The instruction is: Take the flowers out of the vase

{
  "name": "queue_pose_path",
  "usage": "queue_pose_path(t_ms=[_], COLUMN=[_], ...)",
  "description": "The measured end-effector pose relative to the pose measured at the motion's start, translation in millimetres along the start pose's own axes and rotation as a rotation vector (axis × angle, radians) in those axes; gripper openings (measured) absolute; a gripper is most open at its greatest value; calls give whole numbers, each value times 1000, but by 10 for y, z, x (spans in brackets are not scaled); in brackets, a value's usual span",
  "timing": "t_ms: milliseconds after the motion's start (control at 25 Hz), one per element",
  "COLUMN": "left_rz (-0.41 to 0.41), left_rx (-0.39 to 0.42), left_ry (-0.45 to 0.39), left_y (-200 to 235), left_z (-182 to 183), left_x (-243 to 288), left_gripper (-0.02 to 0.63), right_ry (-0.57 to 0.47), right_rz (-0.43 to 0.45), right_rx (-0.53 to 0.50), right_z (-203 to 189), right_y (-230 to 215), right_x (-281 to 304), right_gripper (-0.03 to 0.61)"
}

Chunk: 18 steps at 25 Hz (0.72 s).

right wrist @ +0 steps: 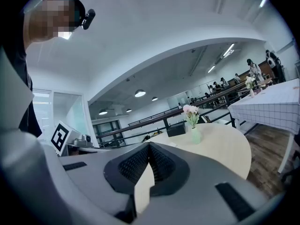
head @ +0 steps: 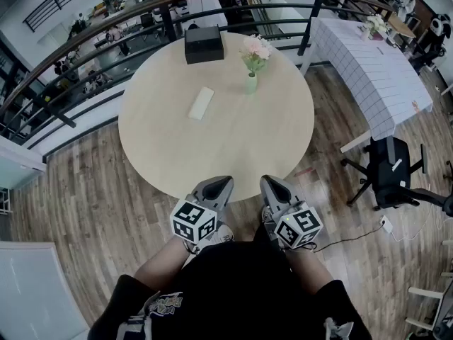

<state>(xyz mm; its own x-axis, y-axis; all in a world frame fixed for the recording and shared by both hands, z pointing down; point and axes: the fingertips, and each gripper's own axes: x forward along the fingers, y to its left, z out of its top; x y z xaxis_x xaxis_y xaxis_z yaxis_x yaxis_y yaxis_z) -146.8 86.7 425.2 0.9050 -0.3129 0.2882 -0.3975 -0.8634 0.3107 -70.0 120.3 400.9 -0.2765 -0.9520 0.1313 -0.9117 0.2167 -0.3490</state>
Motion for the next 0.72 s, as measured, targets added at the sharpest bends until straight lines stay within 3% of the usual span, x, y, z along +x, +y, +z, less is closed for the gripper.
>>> queue_pose_path(t_ms=[240, 720], left_rz=[5, 7], left_rx=[1, 0], left_ry=[0, -6], left_y=[7, -8], left_z=[31, 46], left_x=[-34, -16], left_gripper=[8, 8], right_ry=[-47, -30], right_rz=[26, 27], right_rx=[38, 30], right_z=[99, 80], right_y=[35, -3], right_x=[-13, -25], right_gripper=[21, 21])
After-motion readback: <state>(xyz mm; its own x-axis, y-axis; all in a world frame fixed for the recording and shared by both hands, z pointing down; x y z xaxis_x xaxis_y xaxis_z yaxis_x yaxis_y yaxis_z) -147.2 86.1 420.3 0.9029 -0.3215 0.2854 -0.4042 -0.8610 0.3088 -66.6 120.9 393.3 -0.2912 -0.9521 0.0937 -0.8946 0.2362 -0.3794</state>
